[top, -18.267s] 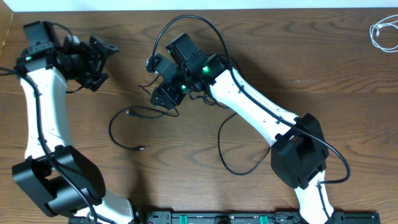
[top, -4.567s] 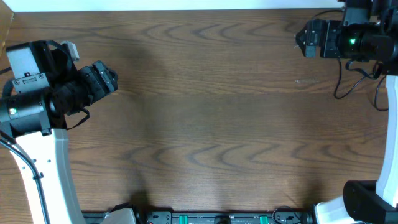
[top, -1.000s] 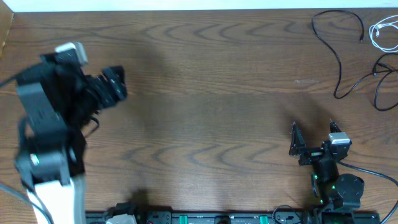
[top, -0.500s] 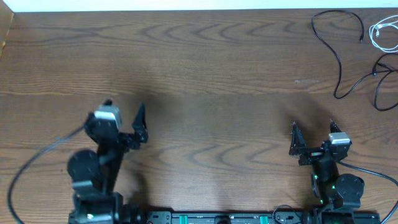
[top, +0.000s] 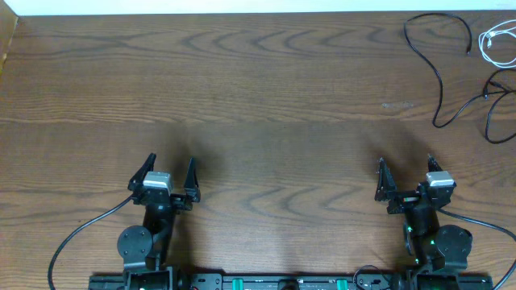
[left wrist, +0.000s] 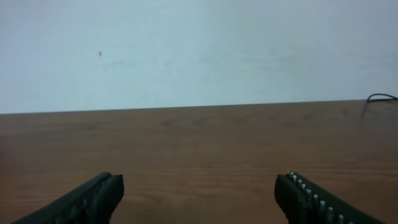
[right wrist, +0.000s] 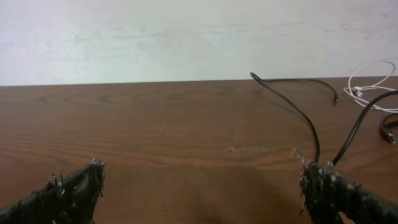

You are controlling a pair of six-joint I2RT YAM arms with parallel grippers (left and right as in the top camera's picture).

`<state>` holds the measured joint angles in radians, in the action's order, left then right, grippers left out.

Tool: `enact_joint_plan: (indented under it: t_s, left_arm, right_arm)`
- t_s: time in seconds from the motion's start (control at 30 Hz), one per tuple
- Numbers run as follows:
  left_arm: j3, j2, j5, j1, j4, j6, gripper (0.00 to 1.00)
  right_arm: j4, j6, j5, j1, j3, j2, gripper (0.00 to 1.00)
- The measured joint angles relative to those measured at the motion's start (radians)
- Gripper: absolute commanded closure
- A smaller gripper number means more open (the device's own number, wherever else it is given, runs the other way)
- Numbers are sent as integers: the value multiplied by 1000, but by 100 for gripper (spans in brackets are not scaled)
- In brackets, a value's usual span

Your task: Untangle cables

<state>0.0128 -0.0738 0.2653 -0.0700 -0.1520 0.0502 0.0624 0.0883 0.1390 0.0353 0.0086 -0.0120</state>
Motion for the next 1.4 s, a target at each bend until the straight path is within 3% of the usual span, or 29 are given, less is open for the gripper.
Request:
enact_joint_plan:
  t_s: [0.37, 1.4]
  left_arm:
    - [1, 61, -67, 3, 159, 2, 16]
    - [9, 63, -81, 3, 172, -1, 16]
  right_arm:
    - [0, 0, 0, 0, 0, 0, 1]
    - [0, 0, 0, 0, 0, 0, 1]
